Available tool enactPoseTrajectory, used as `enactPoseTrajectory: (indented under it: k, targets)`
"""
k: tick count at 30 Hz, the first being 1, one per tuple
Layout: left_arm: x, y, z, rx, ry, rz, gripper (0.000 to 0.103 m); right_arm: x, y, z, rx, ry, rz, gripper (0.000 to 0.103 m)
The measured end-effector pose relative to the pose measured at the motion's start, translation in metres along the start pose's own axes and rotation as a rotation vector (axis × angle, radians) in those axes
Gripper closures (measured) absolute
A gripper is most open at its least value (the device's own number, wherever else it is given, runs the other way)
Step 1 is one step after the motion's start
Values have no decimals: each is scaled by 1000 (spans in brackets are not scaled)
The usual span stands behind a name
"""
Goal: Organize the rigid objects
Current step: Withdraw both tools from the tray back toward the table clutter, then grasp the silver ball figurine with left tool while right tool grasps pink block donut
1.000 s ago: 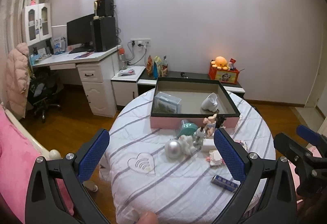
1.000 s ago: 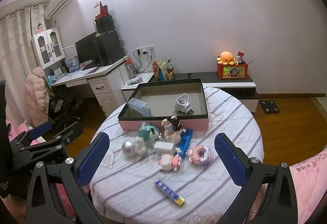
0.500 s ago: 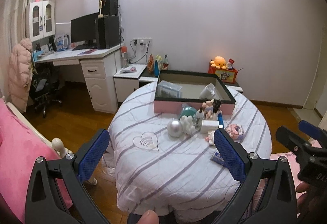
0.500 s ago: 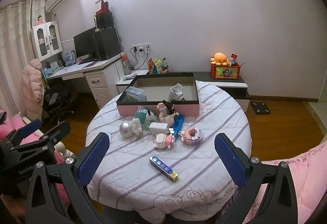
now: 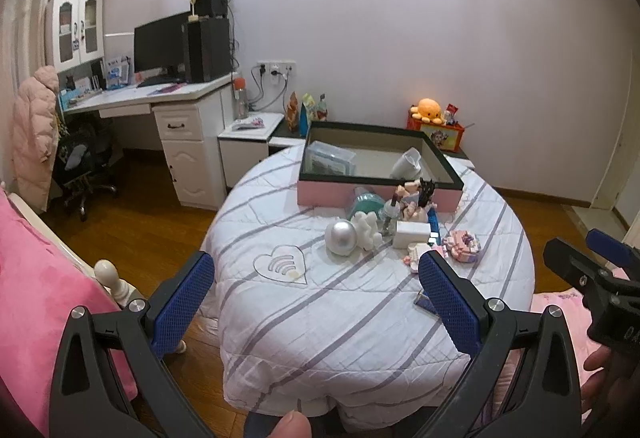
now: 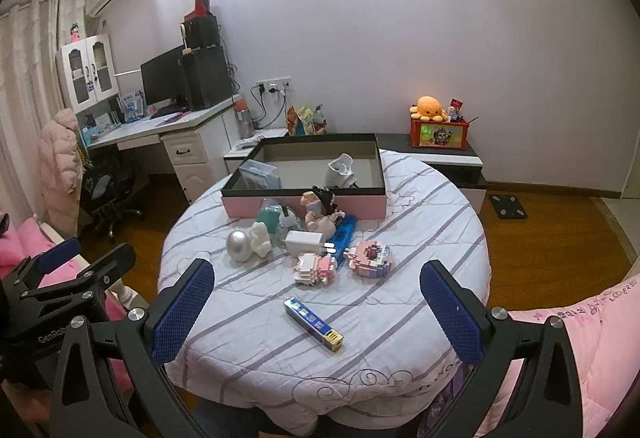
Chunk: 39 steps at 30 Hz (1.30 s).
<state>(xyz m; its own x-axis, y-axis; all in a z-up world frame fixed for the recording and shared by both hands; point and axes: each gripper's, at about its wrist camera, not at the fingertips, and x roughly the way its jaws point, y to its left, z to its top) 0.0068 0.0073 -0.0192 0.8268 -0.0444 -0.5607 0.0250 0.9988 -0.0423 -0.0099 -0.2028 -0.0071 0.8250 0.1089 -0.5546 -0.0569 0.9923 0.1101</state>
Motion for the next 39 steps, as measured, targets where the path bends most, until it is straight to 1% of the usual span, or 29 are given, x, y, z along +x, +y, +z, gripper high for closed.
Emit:
enactPoseTrajectory:
  k: [9,18,28,36,39]
  targets:
    - [38,-11,-2,15,51,-12,0,33,-23,-2,32,63,-57,0]
    - [102,-27,-5,26,121,-19,0,92,-47,-9,55,164,-104,0]
    - [177,-33,-5,16,214,-4,0,159,-64,-12,60,262,-109,0]
    - [212,-38,-6,15,262,-10,0,195,-70,-15,54,316,-114,0]
    - [221,-39,-6,11,277,-17,0,206,-71,-17,51,337,-102,0]
